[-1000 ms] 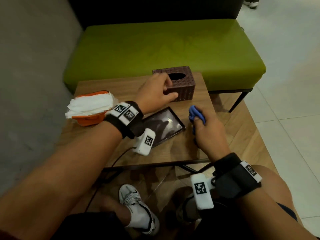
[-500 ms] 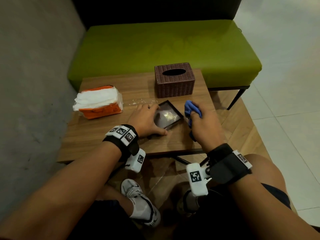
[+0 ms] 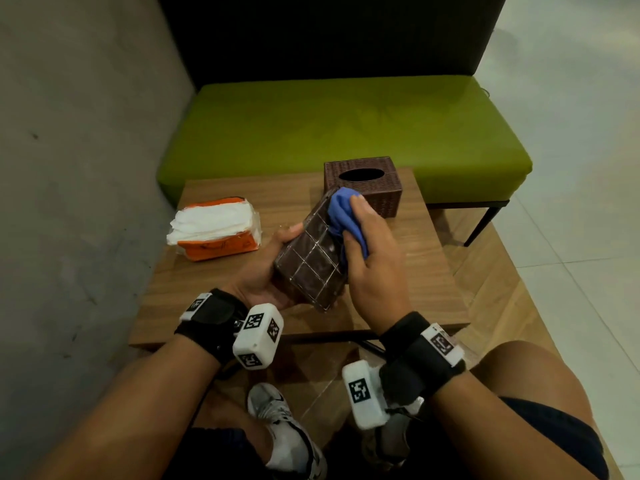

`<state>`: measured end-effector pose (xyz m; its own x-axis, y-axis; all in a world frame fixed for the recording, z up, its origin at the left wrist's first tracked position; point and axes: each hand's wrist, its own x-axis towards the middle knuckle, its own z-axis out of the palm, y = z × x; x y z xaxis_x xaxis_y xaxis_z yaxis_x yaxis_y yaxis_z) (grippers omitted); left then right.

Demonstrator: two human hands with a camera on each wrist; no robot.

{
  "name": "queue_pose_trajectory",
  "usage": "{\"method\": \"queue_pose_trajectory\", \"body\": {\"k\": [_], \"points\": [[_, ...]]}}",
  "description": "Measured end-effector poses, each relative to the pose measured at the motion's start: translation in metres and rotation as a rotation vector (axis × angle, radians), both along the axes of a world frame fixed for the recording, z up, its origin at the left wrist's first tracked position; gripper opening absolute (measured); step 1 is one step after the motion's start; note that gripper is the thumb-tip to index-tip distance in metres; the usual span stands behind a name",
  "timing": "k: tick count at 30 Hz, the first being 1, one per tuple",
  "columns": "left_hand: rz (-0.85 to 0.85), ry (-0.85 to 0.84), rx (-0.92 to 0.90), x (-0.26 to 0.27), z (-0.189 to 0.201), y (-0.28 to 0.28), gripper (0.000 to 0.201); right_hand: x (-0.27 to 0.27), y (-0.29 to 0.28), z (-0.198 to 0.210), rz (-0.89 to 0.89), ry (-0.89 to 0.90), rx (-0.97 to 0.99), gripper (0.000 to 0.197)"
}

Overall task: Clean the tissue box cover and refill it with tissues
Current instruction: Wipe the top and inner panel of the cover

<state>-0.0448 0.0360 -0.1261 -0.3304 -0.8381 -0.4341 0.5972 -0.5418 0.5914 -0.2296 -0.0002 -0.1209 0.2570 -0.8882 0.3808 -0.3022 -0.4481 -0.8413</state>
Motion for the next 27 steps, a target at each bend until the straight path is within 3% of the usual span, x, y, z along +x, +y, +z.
{"method": "queue_pose_trajectory", "body": {"k": [3,6,8,12,15,17,19,22,25,27], "points": [[0.043,0.092,0.028,-0.002,0.007,0.0,0.058,0.011,0.011,-0.001,0.061,0.099,-0.083,0.058],[0.075,0.236,0.067,0.001,0.014,-0.001,0.063,0.009,0.029,-0.002,0.267,0.247,-0.304,0.056],[0.07,0.287,0.071,0.0,0.018,0.002,0.066,0.0,0.019,0.0,0.296,0.291,-0.387,0.053],[0.047,0.184,0.021,-0.012,0.016,0.007,0.061,0.001,-0.008,0.022,0.008,0.207,-0.239,0.055],[0.151,0.27,0.065,-0.011,0.024,0.003,0.054,0.014,0.026,0.023,0.166,0.244,-0.35,0.054],[0.138,0.304,0.049,-0.006,0.026,0.002,0.064,-0.002,0.036,0.013,0.265,0.295,-0.423,0.053],[0.076,0.198,-0.035,-0.005,0.022,0.009,0.075,-0.021,0.019,0.008,0.172,0.298,-0.383,0.054],[-0.009,0.184,-0.076,-0.012,0.016,0.012,0.073,-0.016,-0.004,0.02,-0.024,0.206,-0.208,0.055],[0.065,0.296,-0.067,-0.012,0.023,0.007,0.065,0.007,0.025,0.032,0.121,0.232,-0.244,0.056],[0.086,0.298,-0.043,-0.007,0.027,0.008,0.074,-0.003,0.045,0.026,0.283,0.317,-0.345,0.056]]}}
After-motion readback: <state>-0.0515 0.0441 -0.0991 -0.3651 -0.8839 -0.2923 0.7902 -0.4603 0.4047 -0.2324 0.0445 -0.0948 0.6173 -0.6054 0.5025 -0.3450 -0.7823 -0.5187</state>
